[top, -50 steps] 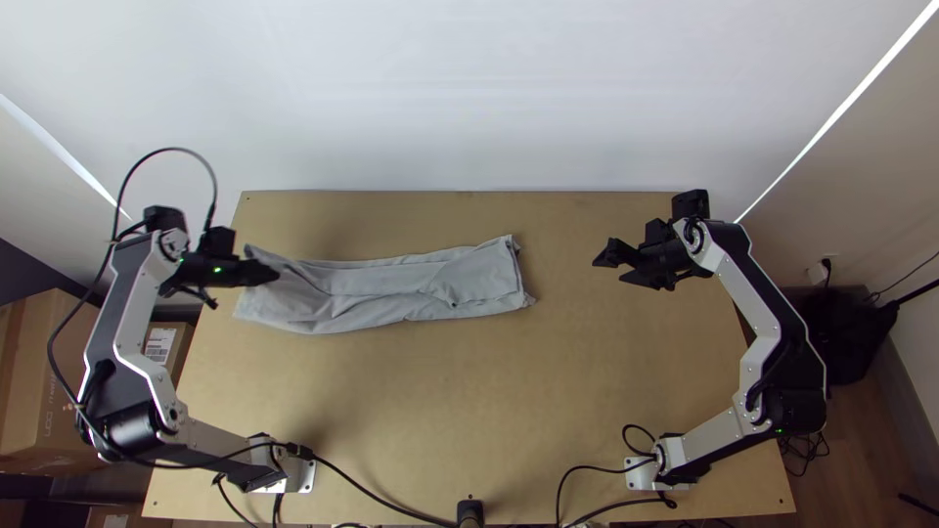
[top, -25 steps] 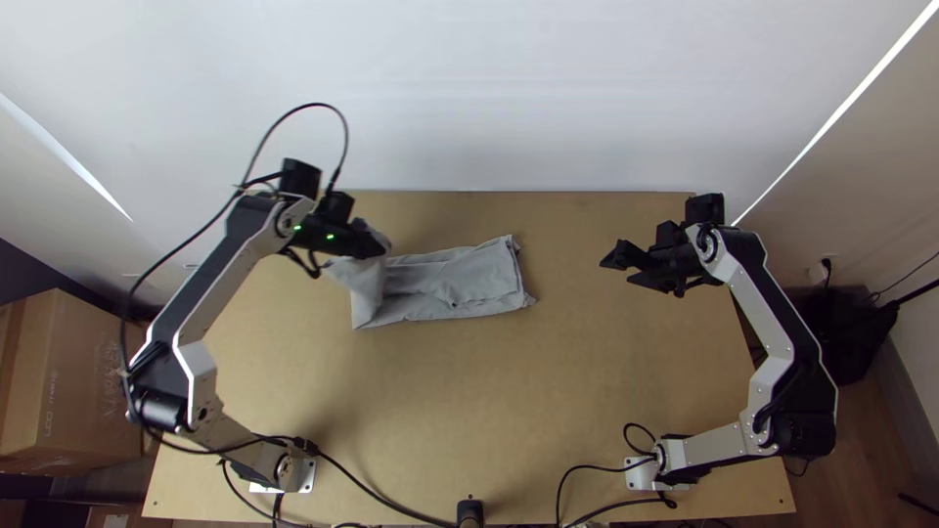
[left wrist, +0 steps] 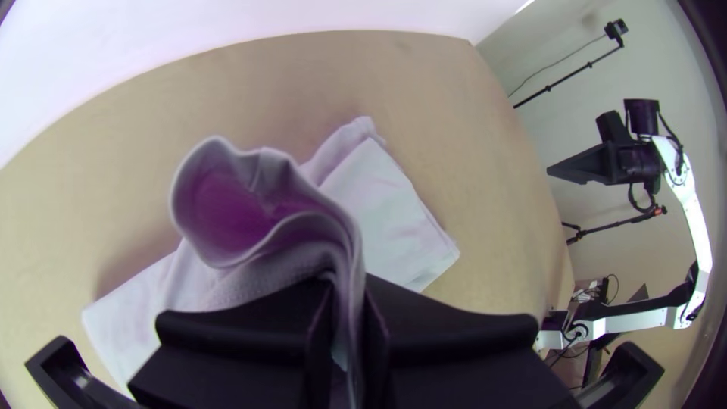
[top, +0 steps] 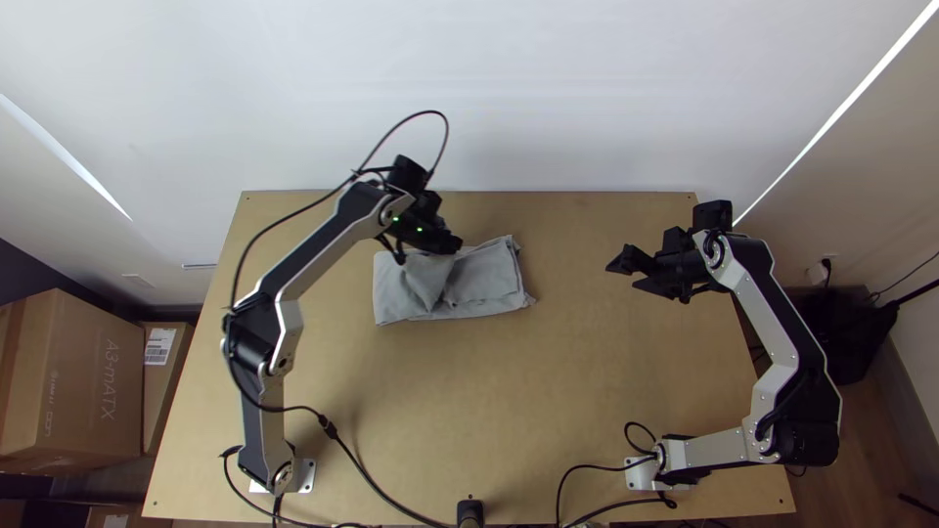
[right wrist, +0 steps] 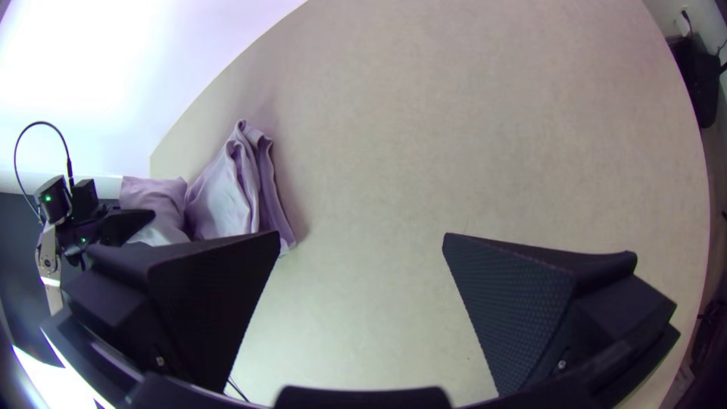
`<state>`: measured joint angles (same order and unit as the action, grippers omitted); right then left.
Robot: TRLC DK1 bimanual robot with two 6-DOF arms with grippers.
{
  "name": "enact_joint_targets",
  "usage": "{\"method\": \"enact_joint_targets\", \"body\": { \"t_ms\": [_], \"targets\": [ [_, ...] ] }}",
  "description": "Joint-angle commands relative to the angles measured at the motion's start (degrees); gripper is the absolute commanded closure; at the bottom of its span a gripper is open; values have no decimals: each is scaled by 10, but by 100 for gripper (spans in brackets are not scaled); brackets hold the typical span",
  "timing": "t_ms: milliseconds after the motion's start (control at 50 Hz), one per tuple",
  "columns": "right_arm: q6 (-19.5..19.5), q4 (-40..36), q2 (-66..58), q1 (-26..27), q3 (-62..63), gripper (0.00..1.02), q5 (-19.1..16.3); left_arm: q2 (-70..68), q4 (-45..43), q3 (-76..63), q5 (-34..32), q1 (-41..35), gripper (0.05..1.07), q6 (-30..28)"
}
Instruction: Fold the t-shirt
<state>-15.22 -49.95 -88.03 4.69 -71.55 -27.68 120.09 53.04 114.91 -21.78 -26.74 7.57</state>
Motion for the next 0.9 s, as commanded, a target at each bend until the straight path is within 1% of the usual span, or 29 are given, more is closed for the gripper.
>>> {"method": "enact_joint_targets", "body": {
  "t_ms": [0,80,140,160,180,200,240,260,300,380,540,740,880],
  "targets": [
    [-15,0,14,1,19,3,-2,52,6,63,3,-29,105,20],
    [-18,10,14,-8,33,3,-2,98,18,122,11,-54,105,23],
    [-26,22,16,-15,46,3,-1,127,9,159,21,-70,104,30],
    [-28,27,16,-17,51,3,-1,133,-2,164,23,-74,101,36],
    [-31,31,16,-21,55,3,-1,137,-20,165,23,-79,91,46],
    [-32,34,17,-25,60,3,0,139,-34,165,23,-83,77,52],
    [-38,43,17,-32,71,3,1,145,-60,165,23,-94,30,57],
    [-39,50,17,-35,77,3,2,146,-74,165,23,-100,8,60],
    [-41,59,17,-43,87,3,6,146,-101,165,22,-110,10,71],
    [-55,86,14,-61,102,3,9,135,-138,165,22,-126,10,73],
    [-65,116,-4,-105,101,3,30,91,-148,163,23,-129,10,74],
    [-85,133,-44,-155,44,3,44,3,-137,151,23,-83,10,75],
    [-89,133,-72,-187,-3,3,51,-49,-129,143,24,-45,10,75]
  ]
}}
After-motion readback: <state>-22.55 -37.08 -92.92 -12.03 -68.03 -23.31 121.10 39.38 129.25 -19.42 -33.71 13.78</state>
